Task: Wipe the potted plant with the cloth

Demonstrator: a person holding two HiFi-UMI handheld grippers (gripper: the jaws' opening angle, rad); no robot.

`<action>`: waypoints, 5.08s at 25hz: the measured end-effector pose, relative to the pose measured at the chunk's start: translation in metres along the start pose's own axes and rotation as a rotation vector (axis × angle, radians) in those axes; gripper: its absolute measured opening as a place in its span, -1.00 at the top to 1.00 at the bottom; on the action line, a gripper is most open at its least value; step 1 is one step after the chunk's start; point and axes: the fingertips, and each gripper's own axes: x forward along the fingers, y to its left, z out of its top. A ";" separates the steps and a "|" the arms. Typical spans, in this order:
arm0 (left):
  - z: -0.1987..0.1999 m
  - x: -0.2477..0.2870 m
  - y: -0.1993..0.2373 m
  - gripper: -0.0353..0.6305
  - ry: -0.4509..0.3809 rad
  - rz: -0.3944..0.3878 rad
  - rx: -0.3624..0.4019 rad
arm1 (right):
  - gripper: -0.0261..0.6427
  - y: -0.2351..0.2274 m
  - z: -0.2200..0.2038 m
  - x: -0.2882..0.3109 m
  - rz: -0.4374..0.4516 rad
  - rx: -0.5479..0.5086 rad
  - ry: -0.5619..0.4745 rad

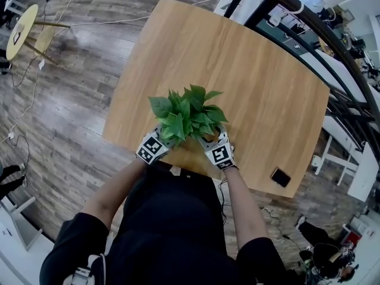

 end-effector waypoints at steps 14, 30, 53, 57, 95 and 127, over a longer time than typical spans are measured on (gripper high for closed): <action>-0.001 -0.007 0.017 0.47 -0.018 0.046 -0.057 | 0.11 0.008 -0.014 -0.015 -0.027 0.042 0.015; 0.000 -0.010 0.017 0.47 -0.004 0.063 -0.022 | 0.11 0.011 0.001 -0.004 -0.073 -0.003 0.018; 0.001 -0.009 0.017 0.47 -0.011 0.054 -0.021 | 0.11 0.009 0.004 -0.007 -0.090 -0.048 0.028; 0.000 -0.010 0.016 0.47 -0.017 0.058 -0.022 | 0.11 0.012 0.005 -0.007 -0.098 -0.021 0.028; -0.003 -0.008 0.002 0.47 -0.005 -0.015 -0.028 | 0.11 0.009 0.009 0.008 -0.133 0.018 0.037; 0.002 -0.014 0.020 0.47 -0.020 0.055 -0.046 | 0.11 0.010 0.015 0.017 -0.147 -0.023 0.055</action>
